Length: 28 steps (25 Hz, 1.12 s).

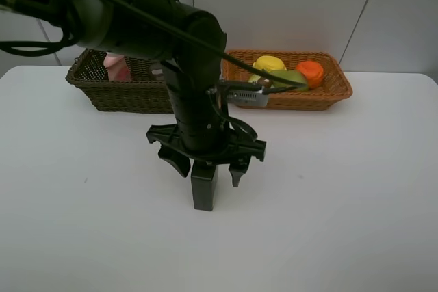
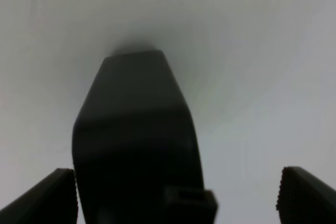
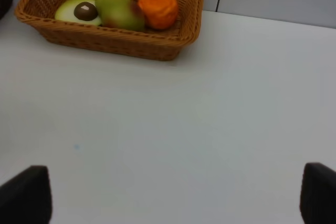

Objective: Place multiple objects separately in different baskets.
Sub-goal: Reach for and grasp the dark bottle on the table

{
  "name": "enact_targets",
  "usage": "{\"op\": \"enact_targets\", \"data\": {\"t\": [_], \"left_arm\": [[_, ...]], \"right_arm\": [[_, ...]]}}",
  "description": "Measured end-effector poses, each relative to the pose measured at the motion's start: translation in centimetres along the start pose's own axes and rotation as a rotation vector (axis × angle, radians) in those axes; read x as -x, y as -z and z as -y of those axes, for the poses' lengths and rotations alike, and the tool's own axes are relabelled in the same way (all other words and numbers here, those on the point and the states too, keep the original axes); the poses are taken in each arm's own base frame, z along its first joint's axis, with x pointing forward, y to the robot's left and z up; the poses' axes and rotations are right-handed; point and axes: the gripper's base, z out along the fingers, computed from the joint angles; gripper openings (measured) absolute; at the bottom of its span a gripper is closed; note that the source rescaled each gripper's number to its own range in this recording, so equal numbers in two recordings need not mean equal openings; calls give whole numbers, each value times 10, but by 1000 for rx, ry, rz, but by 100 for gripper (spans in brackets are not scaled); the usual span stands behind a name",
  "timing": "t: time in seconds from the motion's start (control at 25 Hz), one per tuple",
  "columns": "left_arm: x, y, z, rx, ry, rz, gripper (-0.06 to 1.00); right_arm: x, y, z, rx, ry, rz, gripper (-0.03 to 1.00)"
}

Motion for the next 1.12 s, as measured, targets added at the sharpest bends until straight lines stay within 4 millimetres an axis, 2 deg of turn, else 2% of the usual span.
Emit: {"op": "enact_targets", "data": {"t": [0.76,0.88,0.92,1.04,1.08,1.12], "left_arm": [[-1,0,-3,27,-144,-10,99],[-1,0,-2,27,-144,-9,90],[-1,0,-2,26,-144,-8,83],[0,0,-2,18,-139,-6,54],[0,0,-1,8,-135,-2,50],[0,0,0,3,-132,1,50]], "right_arm": [[0,0,0,0,0,0,100],[0,0,0,0,0,0,100],[0,0,0,0,0,0,100],[0,0,0,0,0,0,100],[0,0,0,0,0,0,100],[0,0,0,0,0,0,100]]}}
